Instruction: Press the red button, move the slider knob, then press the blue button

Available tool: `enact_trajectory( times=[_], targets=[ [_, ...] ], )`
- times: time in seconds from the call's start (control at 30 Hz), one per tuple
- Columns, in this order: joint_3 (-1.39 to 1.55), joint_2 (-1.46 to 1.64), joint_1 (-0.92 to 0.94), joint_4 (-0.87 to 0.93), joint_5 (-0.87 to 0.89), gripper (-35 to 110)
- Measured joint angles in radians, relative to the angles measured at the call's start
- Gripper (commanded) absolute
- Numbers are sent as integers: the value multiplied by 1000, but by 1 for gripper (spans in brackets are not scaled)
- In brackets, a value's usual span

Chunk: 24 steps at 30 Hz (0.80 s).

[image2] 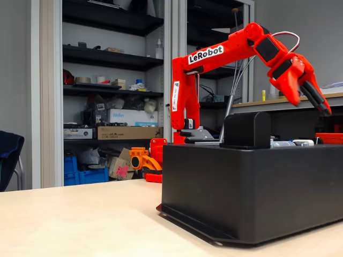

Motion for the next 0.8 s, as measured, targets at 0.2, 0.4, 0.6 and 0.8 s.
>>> enact_trajectory(
  times=[0.2, 0.4, 0.6, 0.8],
  targets=[
    [0, 0, 5, -17, 17, 61],
    [6, 0, 5, -3, 64, 40],
    [15, 0, 26, 11, 75, 13],
    [17, -18, 48, 12, 75, 0]
  ],
)
